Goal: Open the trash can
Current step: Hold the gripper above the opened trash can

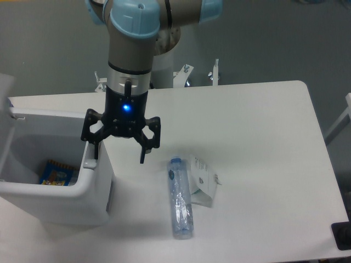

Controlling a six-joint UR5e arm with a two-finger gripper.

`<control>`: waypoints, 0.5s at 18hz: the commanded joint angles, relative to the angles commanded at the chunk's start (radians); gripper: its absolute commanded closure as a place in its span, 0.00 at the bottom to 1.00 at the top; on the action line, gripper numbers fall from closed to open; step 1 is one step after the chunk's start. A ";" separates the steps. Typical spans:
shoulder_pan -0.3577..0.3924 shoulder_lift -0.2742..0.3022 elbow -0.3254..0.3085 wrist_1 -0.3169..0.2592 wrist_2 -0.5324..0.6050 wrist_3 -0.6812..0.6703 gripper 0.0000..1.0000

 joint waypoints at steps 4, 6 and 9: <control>0.000 0.002 0.005 0.000 0.000 0.000 0.00; 0.000 0.002 0.015 0.000 0.000 0.002 0.00; 0.003 -0.008 0.060 0.000 0.000 0.002 0.00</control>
